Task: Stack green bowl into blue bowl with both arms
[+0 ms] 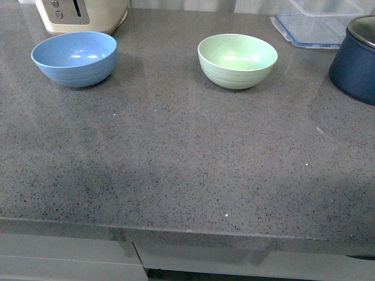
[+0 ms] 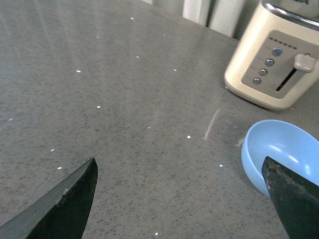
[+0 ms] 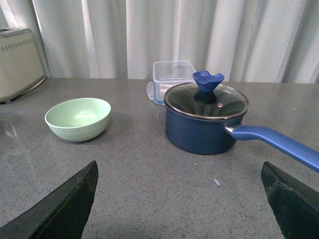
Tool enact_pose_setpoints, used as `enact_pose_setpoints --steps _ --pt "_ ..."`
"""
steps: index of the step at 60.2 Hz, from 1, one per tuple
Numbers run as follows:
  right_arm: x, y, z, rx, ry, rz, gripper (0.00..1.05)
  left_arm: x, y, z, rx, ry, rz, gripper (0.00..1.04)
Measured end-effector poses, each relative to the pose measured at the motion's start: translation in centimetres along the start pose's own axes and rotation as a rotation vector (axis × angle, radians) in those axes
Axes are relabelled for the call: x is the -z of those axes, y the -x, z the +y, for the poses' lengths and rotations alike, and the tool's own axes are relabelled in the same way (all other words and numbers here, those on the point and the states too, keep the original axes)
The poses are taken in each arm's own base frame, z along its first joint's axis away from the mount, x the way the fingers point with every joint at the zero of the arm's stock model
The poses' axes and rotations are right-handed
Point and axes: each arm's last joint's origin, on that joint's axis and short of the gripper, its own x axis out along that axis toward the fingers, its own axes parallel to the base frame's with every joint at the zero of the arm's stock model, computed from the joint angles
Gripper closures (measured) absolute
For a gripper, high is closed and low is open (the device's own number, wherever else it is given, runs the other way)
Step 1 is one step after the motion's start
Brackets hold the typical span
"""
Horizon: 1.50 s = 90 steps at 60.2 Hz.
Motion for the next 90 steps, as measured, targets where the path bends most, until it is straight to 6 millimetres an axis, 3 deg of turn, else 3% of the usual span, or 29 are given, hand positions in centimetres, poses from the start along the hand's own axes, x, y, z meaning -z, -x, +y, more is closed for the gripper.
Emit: enact_pose_setpoints --steps 14,36,67,79,90 --pt "0.0 0.0 0.0 0.0 0.0 0.0 0.1 0.9 -5.1 -3.9 0.069 -0.024 0.248 0.07" --pt "0.0 0.0 0.0 0.0 0.0 0.0 0.1 0.9 -8.5 -5.9 0.083 -0.001 0.28 0.07" --pt "0.0 0.0 0.0 0.0 0.0 0.0 0.1 3.0 -14.3 -6.8 0.09 0.033 0.328 0.07" --pt "0.0 0.0 0.0 0.0 0.0 0.0 0.1 3.5 -16.6 -9.0 0.135 0.018 0.346 0.07" --pt "0.0 0.0 0.0 0.0 0.0 0.0 0.1 4.1 -17.2 -10.3 0.151 0.001 0.361 0.07"
